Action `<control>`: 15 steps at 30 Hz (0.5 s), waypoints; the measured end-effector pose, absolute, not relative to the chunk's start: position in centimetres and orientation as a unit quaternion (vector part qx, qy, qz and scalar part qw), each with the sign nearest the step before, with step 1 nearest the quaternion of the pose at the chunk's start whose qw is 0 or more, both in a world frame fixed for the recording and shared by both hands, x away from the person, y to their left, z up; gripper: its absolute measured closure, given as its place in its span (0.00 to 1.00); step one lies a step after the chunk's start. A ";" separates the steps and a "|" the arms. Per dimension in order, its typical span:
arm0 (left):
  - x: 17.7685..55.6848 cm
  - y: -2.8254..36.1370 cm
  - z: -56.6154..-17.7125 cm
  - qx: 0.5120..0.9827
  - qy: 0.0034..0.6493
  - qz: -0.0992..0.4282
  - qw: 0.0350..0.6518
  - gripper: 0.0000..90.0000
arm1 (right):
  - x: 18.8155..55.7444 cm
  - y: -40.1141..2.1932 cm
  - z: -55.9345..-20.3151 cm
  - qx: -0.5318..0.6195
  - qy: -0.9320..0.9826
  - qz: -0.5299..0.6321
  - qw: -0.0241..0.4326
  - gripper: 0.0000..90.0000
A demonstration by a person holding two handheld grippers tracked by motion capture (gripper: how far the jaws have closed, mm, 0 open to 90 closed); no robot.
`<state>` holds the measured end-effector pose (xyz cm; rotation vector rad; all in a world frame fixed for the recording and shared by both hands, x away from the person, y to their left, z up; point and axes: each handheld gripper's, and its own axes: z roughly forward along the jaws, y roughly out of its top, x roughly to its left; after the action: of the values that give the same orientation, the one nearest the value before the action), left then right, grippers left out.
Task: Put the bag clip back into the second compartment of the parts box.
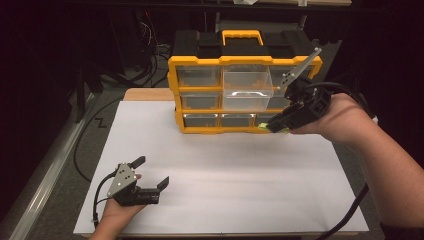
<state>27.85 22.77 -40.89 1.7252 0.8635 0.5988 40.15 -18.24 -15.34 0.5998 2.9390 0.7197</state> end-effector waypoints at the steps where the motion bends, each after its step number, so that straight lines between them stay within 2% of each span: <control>1: 27.8 22.8 -40.9 0.723 0.362 0.251 0.532 0.00 | 40.3 -18.1 -14.8 0.193 0.953 0.233 0.031 0.88; 15: 27.8 22.8 -40.9 0.723 0.361 0.250 0.534 0.00 | 41.5 -17.1 -11.4 0.193 0.951 0.237 0.049 0.88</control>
<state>27.85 22.80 -40.88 1.7230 0.8597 0.5952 41.51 -17.14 -11.38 0.5878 2.8972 0.7220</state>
